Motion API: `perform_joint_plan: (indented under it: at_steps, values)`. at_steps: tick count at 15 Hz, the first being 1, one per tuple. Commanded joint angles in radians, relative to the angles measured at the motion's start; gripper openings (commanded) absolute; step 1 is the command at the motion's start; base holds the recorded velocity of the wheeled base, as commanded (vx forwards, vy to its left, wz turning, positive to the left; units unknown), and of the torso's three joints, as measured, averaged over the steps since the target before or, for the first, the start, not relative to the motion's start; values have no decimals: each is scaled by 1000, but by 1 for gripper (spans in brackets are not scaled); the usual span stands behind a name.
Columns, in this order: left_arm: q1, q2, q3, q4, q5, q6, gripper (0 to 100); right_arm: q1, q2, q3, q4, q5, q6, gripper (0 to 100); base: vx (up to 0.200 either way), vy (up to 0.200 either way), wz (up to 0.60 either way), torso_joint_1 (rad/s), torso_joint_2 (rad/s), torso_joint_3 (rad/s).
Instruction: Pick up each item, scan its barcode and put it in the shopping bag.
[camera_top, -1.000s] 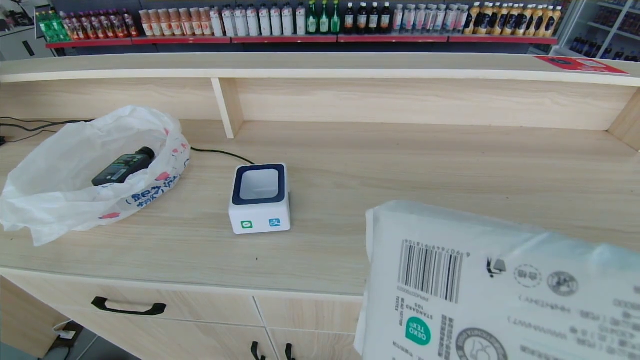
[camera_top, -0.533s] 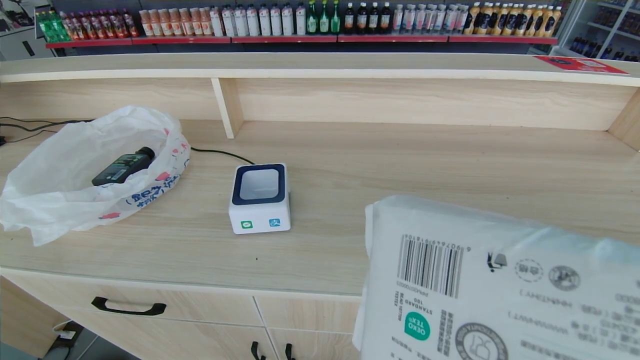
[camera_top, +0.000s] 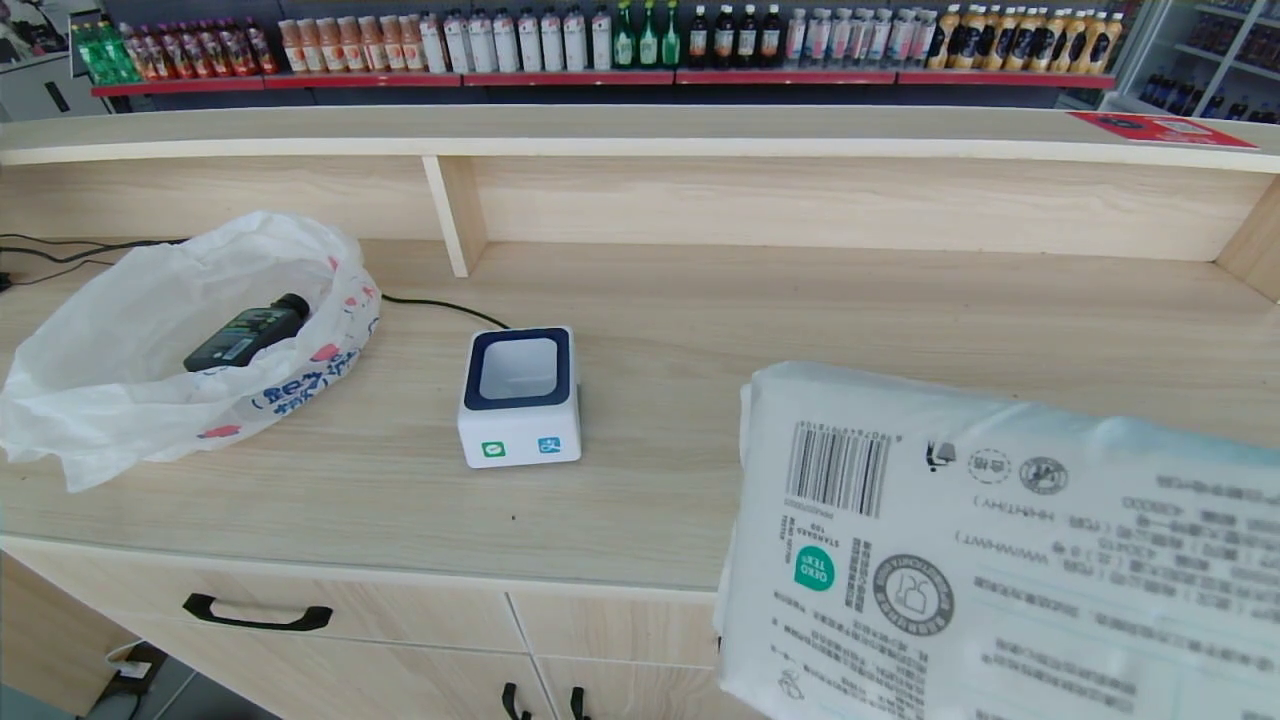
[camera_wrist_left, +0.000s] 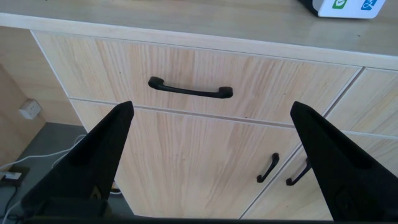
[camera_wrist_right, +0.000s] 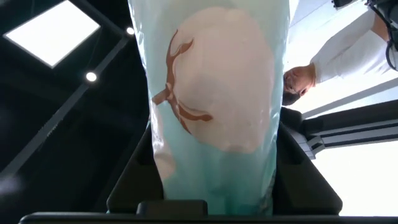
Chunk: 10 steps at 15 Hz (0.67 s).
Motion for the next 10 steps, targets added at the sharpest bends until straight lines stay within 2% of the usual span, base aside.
perform_joint_plan:
  at_steps: [1, 4, 7, 10]
  values:
    - [0, 0, 0, -1, 0, 0, 100, -12, -9, 9, -20, 1, -14, 0, 0, 0, 0, 0, 0, 0]
    - [0, 0, 0, -1, 0, 0, 100, -21, 17, 64, -109, 0, -132, 0, 0, 0, 0, 0, 0, 0]
    - [0, 0, 0, -1, 0, 0, 100, -67, 31, 95, -112, 0, -282, 0, 0, 0, 0, 0, 0, 0]
    - [0, 0, 0, -1, 0, 0, 100, -95, 43, 88, -112, 0, -492, 0, 0, 0, 0, 0, 0, 0]
